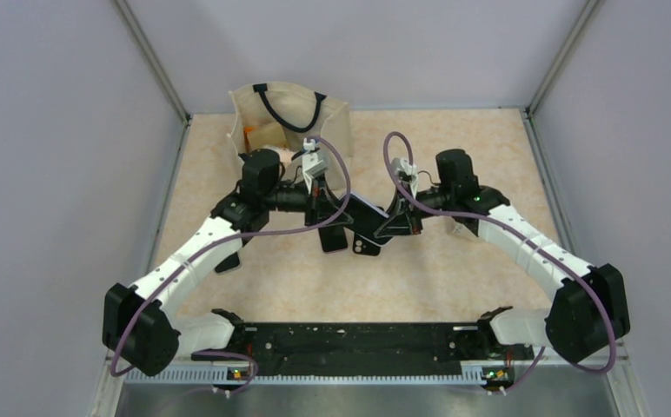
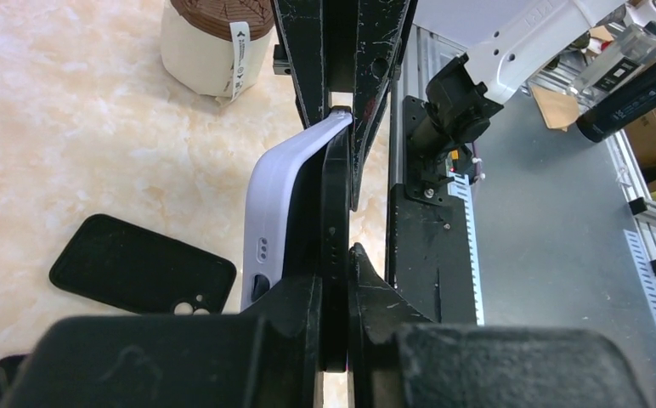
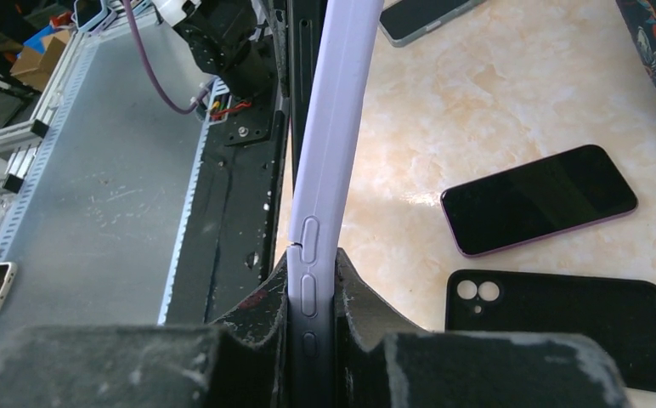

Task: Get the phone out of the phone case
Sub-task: Remove the phone case from the phone.

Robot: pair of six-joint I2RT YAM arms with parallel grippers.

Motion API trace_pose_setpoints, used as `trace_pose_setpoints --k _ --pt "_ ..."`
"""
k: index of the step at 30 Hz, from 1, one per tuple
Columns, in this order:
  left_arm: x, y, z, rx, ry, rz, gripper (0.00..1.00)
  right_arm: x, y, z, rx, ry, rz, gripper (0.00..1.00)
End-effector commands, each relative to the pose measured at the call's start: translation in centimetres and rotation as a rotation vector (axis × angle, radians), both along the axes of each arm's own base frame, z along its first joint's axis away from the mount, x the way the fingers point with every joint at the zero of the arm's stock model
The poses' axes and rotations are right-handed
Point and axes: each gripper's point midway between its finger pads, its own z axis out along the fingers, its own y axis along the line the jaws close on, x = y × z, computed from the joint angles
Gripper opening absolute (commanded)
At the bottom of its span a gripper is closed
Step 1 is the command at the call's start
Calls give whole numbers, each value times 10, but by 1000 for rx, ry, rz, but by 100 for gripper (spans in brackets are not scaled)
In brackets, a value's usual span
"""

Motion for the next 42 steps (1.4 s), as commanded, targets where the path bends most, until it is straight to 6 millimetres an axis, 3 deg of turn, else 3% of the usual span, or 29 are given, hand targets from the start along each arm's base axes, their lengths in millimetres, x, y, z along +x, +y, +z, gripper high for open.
trace_pose_setpoints --k 1,3,5,7,10,20,25,30,42 --pt "1 -5 1 -3 -83 -20 0 -9 5 42 119 -160 63 5" --pt "-2 -1 -5 43 -134 -42 0 -7 4 41 110 -177 38 20" --pt "0 6 -14 105 -199 -52 0 -5 3 42 104 -196 14 45" --pt "1 11 -23 160 -234 -54 0 -1 3 45 101 -209 -7 63" --pt "3 14 -35 226 -261 -57 0 2 4 52 103 -216 -23 74" --pt "5 -2 -42 309 -345 -37 0 34 15 67 114 -163 -131 65" --pt "7 -12 -42 331 -343 -26 0 43 22 61 117 -142 -129 60" --pt "11 -16 -38 340 -347 -16 0 39 29 54 103 -121 -114 58" --pt "4 -22 -35 323 -340 -43 0 50 31 29 46 -132 -155 50"
